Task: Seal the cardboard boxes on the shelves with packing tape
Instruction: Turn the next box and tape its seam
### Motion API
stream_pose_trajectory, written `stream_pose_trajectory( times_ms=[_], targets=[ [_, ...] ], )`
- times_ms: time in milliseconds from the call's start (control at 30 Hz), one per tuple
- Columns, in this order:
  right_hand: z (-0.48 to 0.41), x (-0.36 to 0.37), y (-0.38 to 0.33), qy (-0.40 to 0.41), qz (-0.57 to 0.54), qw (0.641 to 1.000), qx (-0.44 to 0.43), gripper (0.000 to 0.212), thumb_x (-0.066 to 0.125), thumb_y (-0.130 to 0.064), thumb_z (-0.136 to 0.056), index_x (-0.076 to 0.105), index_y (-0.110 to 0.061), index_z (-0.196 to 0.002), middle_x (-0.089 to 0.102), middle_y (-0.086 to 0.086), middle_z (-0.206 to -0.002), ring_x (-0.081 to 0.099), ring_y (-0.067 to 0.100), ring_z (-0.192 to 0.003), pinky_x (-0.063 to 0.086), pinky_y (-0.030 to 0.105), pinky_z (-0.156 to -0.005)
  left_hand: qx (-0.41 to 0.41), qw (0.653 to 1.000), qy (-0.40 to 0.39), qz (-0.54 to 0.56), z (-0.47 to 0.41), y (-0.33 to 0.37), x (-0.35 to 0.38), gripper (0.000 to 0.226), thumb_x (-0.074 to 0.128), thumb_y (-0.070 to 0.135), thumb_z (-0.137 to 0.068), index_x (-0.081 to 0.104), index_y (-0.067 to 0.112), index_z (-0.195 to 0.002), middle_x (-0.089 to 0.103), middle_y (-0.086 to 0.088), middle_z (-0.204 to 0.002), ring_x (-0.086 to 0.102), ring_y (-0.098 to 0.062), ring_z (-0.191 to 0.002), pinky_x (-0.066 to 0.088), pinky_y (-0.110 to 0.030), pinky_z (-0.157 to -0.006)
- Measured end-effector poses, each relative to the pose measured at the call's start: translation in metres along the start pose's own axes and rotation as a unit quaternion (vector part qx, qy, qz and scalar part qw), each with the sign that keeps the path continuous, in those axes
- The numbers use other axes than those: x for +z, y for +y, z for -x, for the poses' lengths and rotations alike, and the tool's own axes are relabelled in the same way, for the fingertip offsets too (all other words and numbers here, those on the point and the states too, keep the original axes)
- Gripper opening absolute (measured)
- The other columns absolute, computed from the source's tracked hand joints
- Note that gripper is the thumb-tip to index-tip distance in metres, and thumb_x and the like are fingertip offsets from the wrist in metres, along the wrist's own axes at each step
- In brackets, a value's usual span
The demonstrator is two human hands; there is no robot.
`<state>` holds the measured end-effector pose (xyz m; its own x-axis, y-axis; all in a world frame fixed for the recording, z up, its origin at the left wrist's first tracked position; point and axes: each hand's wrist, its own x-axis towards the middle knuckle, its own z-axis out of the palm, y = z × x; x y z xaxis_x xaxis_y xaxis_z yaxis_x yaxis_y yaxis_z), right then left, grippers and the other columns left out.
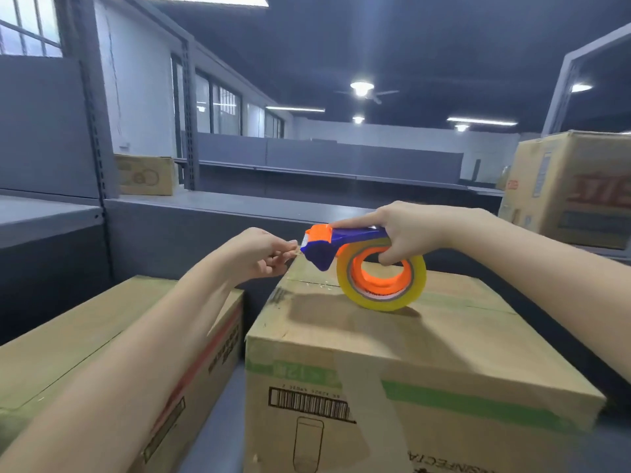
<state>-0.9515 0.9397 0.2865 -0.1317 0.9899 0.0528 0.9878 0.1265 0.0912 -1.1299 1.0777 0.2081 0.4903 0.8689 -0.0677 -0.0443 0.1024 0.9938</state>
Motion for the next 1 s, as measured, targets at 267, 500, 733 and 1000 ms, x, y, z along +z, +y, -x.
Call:
stream_pose_trajectory(
  times_ms=[267, 500, 733, 1000],
  targets=[
    [-0.011, -0.012, 0.037, -0.02, 0.002, 1.0, 0.017, 0.071, 0.061, -0.02, -0.078, 0.033, -0.064, -0.128, 0.055, -0.021, -0.058, 0.05, -0.007, -0.05, 0.036, 0.011, -0.046, -0.014, 0.994, 0.092, -0.055, -0.018, -0.001, -0.049, 0.005, 0.065, 0.006, -0.084, 0.064, 0.002, -0.087, 0.062, -0.004, -0.064, 0.051, -0.005, -0.042, 0.049, -0.02, -0.051],
    [-0.033, 0.001, 0.031, -0.111, 0.01, 0.993, 0.033, 0.068, 0.058, -0.014, -0.085, 0.035, -0.056, -0.133, 0.051, -0.025, -0.089, 0.053, 0.003, -0.071, 0.037, 0.008, -0.049, 0.041, 0.987, 0.08, -0.132, -0.032, -0.029, -0.061, 0.02, 0.072, 0.022, -0.08, 0.064, 0.005, -0.075, 0.045, 0.004, -0.05, 0.037, -0.007, -0.044, 0.038, -0.02, -0.048],
    [-0.041, 0.009, 0.03, -0.118, 0.016, 0.992, 0.045, 0.065, 0.061, -0.014, -0.087, 0.035, -0.048, -0.136, 0.052, -0.023, -0.093, 0.052, 0.001, -0.071, 0.036, 0.003, -0.044, 0.049, 0.99, 0.054, -0.121, -0.043, -0.047, -0.064, 0.022, 0.074, 0.021, -0.079, 0.066, 0.004, -0.068, 0.043, 0.004, -0.05, 0.036, -0.01, -0.049, 0.038, -0.025, -0.057],
    [-0.044, 0.013, 0.032, -0.122, 0.016, 0.991, 0.055, 0.066, 0.06, -0.012, -0.087, 0.035, -0.05, -0.135, 0.052, -0.026, -0.09, 0.053, 0.003, -0.07, 0.038, 0.005, -0.044, 0.024, 0.991, 0.059, -0.114, -0.046, -0.064, -0.063, 0.024, 0.073, 0.021, -0.08, 0.065, -0.001, -0.075, 0.041, -0.001, -0.058, 0.034, -0.01, -0.045, 0.034, -0.023, -0.052]
  ],
)
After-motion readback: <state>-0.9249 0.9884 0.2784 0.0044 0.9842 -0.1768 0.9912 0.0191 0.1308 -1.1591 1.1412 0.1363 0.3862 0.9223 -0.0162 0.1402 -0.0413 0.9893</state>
